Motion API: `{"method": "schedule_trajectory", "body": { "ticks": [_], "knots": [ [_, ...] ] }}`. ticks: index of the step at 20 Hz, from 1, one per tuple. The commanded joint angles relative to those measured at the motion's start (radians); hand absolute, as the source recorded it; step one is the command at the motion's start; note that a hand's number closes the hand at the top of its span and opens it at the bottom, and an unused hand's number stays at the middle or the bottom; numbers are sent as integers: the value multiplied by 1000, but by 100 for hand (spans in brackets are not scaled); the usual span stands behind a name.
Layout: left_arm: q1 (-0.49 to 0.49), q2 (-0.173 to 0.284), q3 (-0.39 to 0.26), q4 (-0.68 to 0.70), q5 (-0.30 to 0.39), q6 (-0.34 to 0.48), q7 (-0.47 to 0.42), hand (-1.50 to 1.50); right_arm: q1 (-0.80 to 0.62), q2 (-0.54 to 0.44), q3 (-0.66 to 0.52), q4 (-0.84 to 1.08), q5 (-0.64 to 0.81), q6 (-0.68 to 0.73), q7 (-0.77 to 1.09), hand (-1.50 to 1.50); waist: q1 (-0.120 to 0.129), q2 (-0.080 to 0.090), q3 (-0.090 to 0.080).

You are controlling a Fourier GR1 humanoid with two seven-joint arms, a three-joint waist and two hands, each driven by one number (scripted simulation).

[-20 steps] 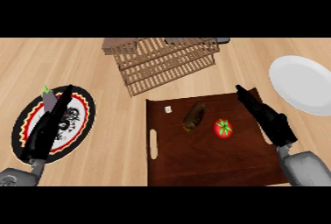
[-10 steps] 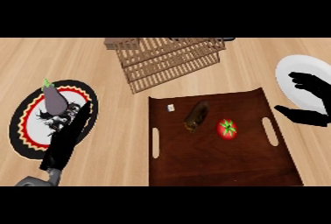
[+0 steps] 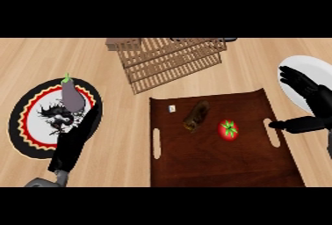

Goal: Pick the tomato from the tray and place it in the tiered shelf

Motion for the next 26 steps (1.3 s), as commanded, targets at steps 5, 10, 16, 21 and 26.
{"method": "schedule_trajectory", "body": {
  "ticks": [5, 10, 16, 21, 26],
  "knots": [
    [21, -1, 28, 40, 6, -34, -20, 0, -13, -103, 135, -316, -4, 162, 357, -150, -16, -7, -6],
    [16, -7, 19, 30, -3, -27, -5, 0, -127, -237, 274, -368, 313, 129, 499, -150, 11, -4, -8],
    [-15, -17, 29, 52, -10, -44, -6, 0, -208, -120, 461, -475, 529, 113, 826, -150, 10, 1, -5],
    [-10, -27, 42, 36, -18, -75, 9, 0, -215, 51, 523, -453, 562, 177, 946, -150, 5, 2, -3],
    [42, -26, 76, 66, -32, -92, -52, 0, -187, 151, 554, -445, 622, 206, 1079, -150, 2, 0, -3]
  ]
}}
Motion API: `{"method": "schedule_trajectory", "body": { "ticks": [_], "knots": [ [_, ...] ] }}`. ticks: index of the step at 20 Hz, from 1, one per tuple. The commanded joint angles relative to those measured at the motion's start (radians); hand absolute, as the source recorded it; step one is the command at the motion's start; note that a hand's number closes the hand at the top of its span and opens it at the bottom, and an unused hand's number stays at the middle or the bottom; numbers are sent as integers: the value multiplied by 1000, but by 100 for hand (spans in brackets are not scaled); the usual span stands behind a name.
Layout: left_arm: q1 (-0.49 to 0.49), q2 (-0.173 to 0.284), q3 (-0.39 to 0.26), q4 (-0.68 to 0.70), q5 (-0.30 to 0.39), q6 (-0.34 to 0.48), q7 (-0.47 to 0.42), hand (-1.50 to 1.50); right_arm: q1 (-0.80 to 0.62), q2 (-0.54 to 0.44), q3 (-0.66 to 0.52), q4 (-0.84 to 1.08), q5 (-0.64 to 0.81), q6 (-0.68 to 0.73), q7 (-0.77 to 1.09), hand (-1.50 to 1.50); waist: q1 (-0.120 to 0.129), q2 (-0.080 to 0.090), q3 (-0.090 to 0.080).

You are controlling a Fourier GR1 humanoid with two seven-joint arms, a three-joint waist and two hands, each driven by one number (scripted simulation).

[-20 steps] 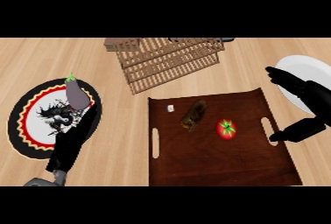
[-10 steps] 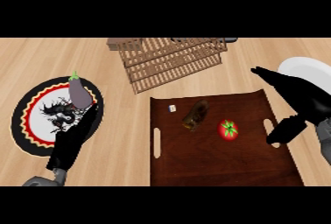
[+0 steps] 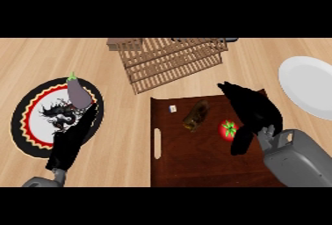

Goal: Pick the tomato from the tray and place it in the tiered shelf

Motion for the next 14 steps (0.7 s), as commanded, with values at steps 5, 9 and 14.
{"method": "schedule_trajectory", "body": {
  "ticks": [5, 9, 14],
  "knots": [
    [38, -23, 17, -55, -37, 4, 59, 0, 46, 136, 30, -22, 81, 74, 193, -150, -5, 2, -3],
    [49, -49, 9, -42, -65, -1, 61, 0, 86, 161, 45, -61, 140, 73, 217, -150, -6, 2, -3],
    [7, -73, 34, 16, -87, -5, 38, 0, 101, 96, 11, -48, 209, 100, 146, -150, -9, 2, -3]
  ]
}}
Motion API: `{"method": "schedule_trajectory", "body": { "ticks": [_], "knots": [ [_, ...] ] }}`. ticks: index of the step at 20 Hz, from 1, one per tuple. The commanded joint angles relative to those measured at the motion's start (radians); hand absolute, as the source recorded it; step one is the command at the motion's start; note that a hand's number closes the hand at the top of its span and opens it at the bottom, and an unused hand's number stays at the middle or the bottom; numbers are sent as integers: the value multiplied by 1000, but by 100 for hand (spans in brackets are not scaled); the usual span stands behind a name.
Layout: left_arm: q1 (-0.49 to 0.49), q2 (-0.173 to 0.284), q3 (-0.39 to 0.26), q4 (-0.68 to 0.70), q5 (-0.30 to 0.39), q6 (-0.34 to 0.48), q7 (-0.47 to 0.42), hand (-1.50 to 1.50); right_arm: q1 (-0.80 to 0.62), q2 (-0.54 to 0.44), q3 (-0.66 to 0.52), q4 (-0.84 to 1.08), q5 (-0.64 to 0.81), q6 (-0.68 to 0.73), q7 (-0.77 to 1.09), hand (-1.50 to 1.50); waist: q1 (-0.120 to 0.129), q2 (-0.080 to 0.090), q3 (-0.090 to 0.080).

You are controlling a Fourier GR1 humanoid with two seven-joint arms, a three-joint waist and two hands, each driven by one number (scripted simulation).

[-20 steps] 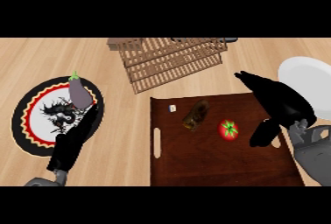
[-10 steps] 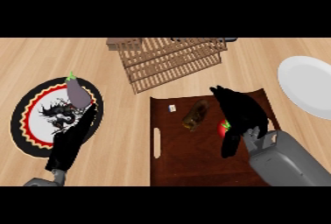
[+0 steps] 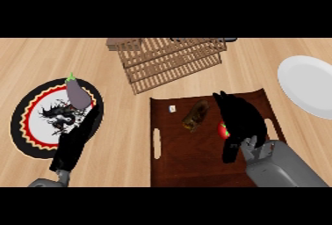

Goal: Pick the tomato from the tray and place it in the tiered shelf

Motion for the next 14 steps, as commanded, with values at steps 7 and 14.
{"method": "schedule_trajectory", "body": {
  "ticks": [7, 14],
  "knots": [
    [21, -20, 57, 22, -18, -62, -2, 0, 37, 62, -45, 64, 141, 51, -10, -150, 0, 4, -5],
    [-15, -64, 80, 57, -62, -63, 9, 0, 111, 37, -73, 68, 231, 40, -121, -150, -2, 4, -5]
  ]
}}
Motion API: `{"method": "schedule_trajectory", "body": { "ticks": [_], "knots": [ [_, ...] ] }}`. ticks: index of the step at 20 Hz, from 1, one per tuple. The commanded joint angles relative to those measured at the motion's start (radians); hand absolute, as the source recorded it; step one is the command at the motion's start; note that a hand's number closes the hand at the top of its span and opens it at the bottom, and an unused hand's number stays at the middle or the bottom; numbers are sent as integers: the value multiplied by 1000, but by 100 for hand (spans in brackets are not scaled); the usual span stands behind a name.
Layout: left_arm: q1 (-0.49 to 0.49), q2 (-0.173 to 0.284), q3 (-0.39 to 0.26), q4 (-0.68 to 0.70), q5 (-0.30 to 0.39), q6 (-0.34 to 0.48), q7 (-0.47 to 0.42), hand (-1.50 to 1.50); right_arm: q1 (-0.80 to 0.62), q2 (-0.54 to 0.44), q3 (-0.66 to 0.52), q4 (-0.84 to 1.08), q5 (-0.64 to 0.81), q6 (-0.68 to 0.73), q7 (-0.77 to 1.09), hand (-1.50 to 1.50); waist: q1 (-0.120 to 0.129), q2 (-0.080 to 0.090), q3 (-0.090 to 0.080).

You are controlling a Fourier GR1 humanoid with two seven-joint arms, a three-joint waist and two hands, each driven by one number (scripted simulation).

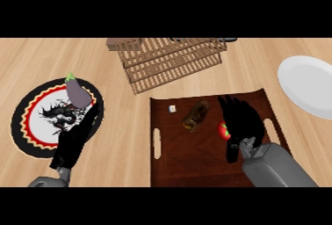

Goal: Pick the tomato from the tray and place it in the tiered shelf

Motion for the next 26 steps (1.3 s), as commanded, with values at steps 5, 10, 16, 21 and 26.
{"method": "schedule_trajectory", "body": {
  "ticks": [5, 10, 16, 21, 26],
  "knots": [
    [-12, 31, 79, -30, 26, -84, 94, 0, -31, 57, -49, 113, 80, 29, -68, -150, 3, 4, -4],
    [-44, -61, 70, 152, -57, -53, -57, 0, -8, 61, -77, 173, 141, -13, -149, -150, -3, 5, -5],
    [-16, -61, 75, 13, -63, -74, 39, 0, -39, 103, -63, 235, 189, -6, -248, 150, 2, 4, -4],
    [22, -60, 80, -16, -94, -73, 54, 0, -18, 125, -91, 283, 231, -104, -319, 150, 2, 4, -4],
    [38, -81, 80, -58, -101, -92, 47, 0, -12, 149, -89, 238, 321, -136, -290, 150, 1, 3, -4]
  ]
}}
